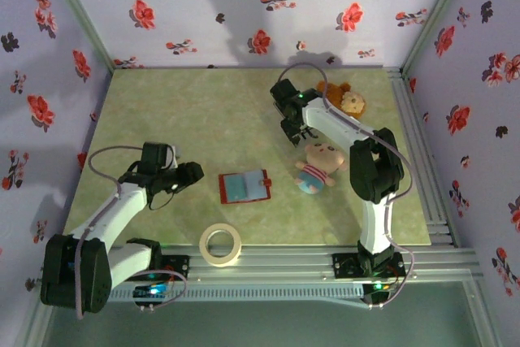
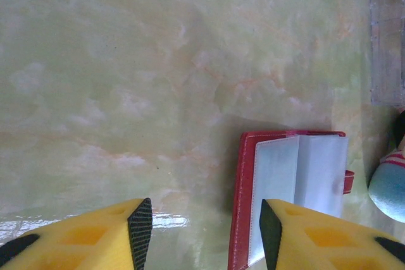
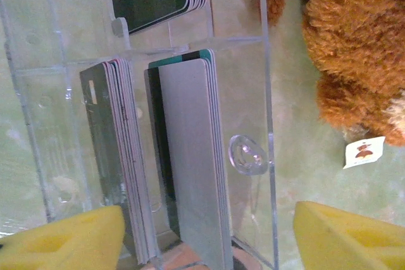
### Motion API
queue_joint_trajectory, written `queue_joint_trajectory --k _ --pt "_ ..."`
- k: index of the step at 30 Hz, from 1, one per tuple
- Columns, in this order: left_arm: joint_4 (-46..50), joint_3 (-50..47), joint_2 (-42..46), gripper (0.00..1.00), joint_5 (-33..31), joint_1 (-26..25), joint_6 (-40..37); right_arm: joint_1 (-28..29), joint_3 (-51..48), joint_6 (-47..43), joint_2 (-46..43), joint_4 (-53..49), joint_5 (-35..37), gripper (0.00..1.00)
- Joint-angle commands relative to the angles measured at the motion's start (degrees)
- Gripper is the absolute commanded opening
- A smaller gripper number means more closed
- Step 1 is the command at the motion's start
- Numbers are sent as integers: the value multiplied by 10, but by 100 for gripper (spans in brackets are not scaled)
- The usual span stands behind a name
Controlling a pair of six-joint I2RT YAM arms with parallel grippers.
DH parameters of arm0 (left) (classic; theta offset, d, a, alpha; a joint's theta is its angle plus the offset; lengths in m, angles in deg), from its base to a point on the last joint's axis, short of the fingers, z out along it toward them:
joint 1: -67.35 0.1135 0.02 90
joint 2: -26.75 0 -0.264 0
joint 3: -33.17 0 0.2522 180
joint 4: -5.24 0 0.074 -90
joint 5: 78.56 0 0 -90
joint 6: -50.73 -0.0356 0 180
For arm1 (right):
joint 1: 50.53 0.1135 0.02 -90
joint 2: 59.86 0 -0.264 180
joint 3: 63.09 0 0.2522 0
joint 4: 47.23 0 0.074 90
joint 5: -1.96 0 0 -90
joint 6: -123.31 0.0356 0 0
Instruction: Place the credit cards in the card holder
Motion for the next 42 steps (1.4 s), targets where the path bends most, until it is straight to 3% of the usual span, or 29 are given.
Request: queue_joint_trajectory --k 1,11,21,30,35,42 --pt "-5 6 0 52 2 5 -3 8 15 -9 20 -13 51 80" --pt "-9 4 -2 50 14 5 -4 18 6 -11 33 -3 66 86" --pt "-20 -9 -1 50 16 5 -2 36 4 -31 54 18 164 86" --pt "-24 -14 -8 49 22 5 -6 60 -6 -44 50 39 243 79" --pt "-22 -16 -5 49 22 5 -6 62 3 -40 66 18 274 66" --pt "-16 -20 -1 49 20 5 -9 76 10 -14 36 -11 217 61"
